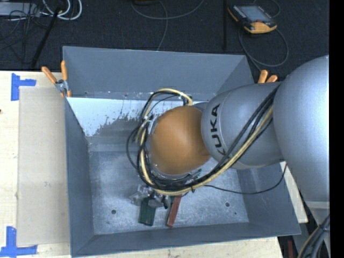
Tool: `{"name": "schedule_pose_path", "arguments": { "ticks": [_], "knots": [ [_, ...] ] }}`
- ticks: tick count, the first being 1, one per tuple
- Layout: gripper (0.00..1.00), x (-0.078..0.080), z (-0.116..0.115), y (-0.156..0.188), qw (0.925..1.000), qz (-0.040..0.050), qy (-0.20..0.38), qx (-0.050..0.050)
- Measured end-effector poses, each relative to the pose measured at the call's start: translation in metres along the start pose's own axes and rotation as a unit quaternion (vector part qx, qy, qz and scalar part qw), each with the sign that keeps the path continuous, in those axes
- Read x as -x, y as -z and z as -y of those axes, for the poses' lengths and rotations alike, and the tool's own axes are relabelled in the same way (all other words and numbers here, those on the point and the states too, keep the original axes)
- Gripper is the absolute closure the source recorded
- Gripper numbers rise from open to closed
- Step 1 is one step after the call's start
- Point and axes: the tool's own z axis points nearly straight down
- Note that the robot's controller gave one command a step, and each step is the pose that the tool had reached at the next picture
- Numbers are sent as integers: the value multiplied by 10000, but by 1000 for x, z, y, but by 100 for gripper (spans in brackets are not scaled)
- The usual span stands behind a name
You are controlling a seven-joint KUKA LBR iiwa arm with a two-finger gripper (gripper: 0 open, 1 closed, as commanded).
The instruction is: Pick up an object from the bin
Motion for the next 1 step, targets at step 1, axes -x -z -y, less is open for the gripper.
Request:
{"name": "schedule_pose_path", "arguments": {
  "ticks": [1],
  "knots": [
    [100,3,-2,170,9999,43,-89,-40]
  ]
}}
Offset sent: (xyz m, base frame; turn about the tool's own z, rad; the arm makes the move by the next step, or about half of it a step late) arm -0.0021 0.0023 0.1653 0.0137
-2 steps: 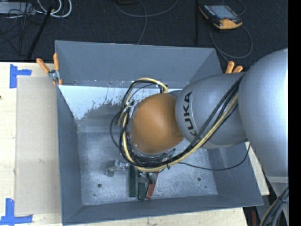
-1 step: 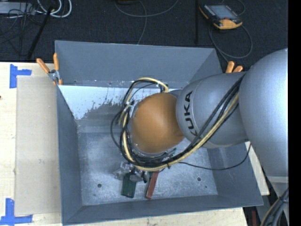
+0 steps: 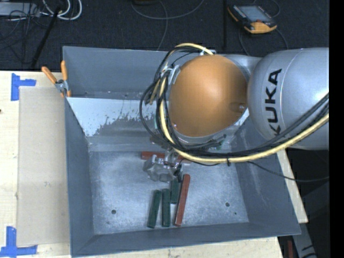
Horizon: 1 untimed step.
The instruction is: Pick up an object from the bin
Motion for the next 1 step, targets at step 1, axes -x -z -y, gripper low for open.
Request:
{"name": "schedule_pose_path", "arguments": {
  "ticks": [1],
  "knots": [
    [100,-21,-12,-64,9903,-45,-1391,50]
  ]
}}
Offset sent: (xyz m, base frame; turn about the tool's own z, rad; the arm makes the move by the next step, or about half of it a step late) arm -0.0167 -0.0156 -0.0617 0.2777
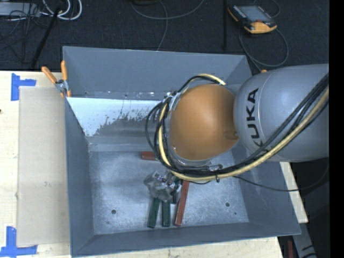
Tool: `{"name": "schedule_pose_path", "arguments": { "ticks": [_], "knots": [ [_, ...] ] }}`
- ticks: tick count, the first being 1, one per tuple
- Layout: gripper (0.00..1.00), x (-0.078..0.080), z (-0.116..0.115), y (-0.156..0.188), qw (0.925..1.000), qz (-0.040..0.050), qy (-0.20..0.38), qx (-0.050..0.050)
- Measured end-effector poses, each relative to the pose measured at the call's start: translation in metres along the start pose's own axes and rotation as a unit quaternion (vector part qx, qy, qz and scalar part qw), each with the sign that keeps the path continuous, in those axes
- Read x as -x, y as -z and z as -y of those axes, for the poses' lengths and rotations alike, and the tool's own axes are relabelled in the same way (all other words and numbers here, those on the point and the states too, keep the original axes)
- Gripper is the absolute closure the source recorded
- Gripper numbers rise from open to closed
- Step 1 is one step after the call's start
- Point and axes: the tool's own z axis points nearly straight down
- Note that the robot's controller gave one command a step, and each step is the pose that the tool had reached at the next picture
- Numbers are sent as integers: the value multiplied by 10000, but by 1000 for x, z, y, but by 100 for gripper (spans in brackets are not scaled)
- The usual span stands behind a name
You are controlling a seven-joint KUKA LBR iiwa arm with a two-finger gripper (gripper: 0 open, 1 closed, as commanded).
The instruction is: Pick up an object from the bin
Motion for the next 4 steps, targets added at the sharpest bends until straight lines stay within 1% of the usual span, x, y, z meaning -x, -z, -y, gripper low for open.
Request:
{"name": "schedule_pose_path", "arguments": {
  "ticks": [1,2,3,4],
  "knots": [
    [0,1,0,2,10000,14,14,-13],
    [0,-38,-12,-105,9929,-8,1192,9],
    [100,-36,-11,-102,9927,10,1207,-12],
    [100,-21,12,29,9955,45,941,-48]
  ]
}}
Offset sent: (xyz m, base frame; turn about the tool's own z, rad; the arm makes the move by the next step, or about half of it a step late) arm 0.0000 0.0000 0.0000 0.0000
